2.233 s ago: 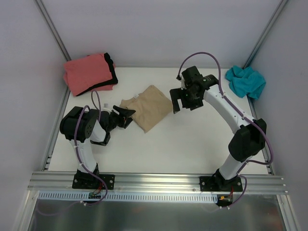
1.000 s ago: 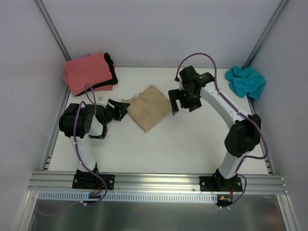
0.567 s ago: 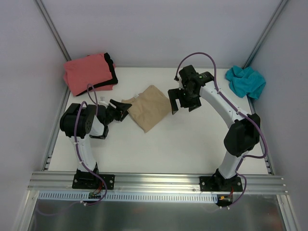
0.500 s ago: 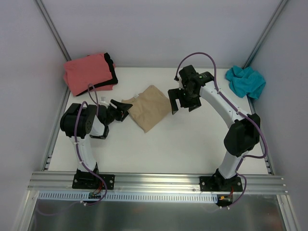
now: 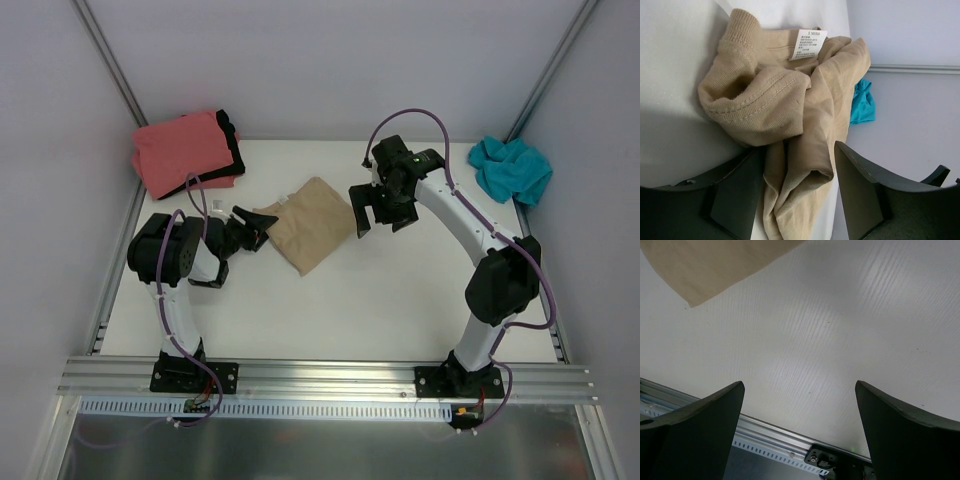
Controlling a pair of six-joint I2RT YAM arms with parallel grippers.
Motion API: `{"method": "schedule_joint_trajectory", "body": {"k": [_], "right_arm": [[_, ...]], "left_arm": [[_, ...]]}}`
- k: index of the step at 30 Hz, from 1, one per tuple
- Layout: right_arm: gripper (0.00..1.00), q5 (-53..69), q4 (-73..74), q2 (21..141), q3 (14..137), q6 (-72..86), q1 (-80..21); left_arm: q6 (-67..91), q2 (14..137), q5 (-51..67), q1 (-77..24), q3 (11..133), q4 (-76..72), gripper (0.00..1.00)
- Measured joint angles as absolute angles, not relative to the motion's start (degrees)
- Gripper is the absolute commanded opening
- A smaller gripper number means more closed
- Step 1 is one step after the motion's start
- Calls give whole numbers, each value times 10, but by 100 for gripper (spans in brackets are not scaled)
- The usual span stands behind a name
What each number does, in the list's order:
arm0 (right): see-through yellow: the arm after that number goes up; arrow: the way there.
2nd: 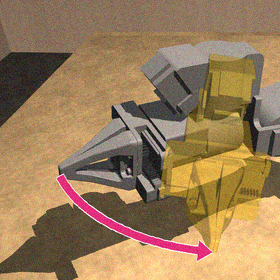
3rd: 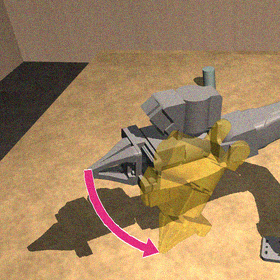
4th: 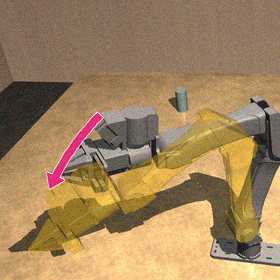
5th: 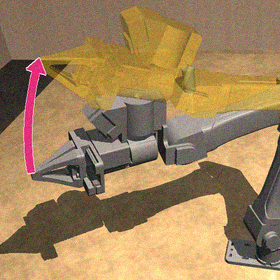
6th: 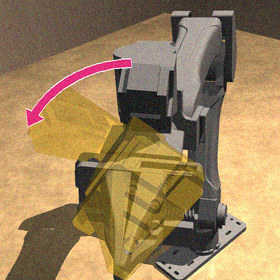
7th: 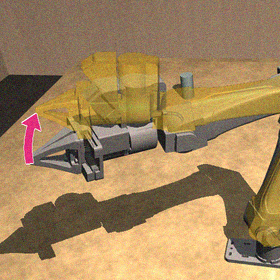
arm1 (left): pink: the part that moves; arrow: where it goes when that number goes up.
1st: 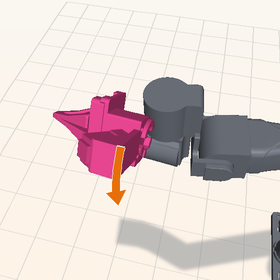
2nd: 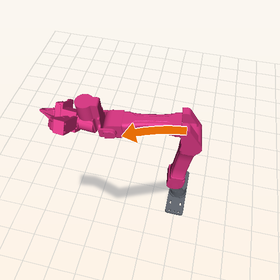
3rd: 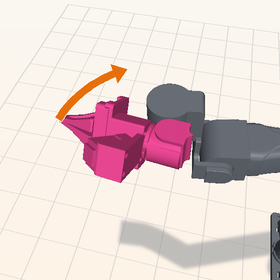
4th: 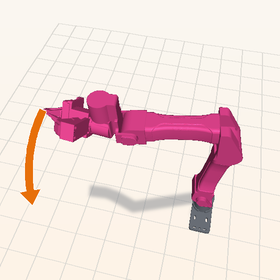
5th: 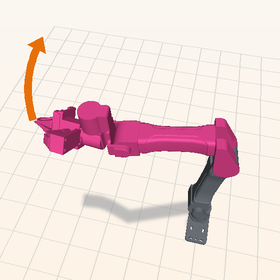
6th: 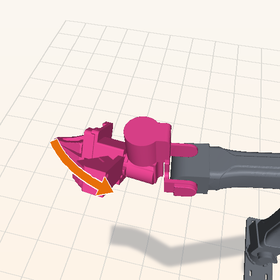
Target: Fold and stack the t-shirts
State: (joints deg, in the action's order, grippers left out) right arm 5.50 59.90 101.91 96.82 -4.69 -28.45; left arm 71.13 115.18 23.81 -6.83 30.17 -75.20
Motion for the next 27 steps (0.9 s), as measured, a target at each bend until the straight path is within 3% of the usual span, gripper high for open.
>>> {"method": "schedule_joint_trajectory", "body": {"k": [18, 27], "right_arm": [[99, 62, 599, 1019, 968, -46, -284], [100, 65, 599, 1019, 968, -45, -284]], "left_arm": [[695, 1101, 239, -68, 226, -752, 58], [695, 1124, 239, -69, 259, -752, 57]]}}
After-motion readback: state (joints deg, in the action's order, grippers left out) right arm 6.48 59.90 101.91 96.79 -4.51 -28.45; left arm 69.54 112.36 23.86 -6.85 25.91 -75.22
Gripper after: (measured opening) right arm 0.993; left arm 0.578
